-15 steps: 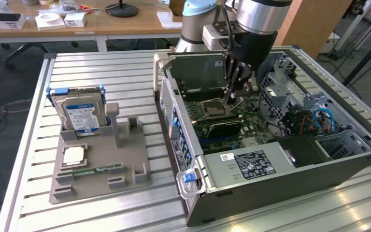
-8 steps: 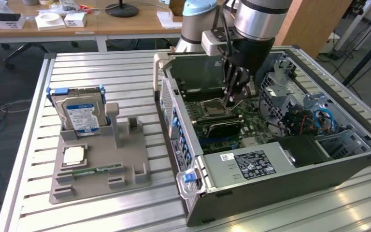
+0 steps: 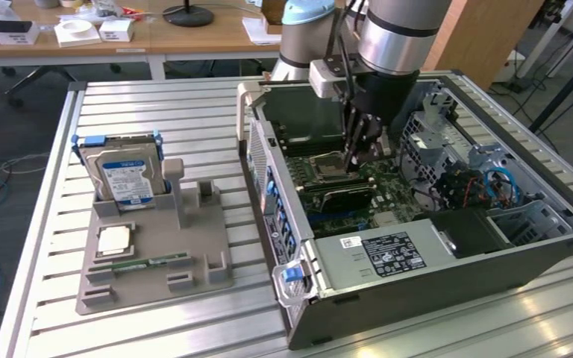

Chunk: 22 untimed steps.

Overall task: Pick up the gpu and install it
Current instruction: 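Press down on the gpu until it lock into place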

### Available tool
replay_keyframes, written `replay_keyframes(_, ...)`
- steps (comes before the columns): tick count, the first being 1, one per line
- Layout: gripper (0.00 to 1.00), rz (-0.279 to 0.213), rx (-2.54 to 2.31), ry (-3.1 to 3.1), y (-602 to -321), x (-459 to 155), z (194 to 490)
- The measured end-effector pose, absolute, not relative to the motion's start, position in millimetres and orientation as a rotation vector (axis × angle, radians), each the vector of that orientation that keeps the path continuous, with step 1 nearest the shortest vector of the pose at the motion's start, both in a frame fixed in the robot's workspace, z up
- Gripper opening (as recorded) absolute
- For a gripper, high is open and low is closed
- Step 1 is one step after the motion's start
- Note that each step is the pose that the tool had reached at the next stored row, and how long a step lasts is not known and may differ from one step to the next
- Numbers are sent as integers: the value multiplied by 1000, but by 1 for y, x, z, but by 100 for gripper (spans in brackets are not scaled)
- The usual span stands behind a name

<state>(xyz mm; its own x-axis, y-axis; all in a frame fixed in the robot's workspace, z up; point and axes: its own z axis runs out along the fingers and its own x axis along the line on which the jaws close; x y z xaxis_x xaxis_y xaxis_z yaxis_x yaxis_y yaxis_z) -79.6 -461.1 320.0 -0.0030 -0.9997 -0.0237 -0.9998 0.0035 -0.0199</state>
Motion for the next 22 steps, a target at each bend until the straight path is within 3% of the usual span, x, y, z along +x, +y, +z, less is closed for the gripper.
replay_keyframes(22, 10, 4, -2196, 2203, -461, -80, 291)
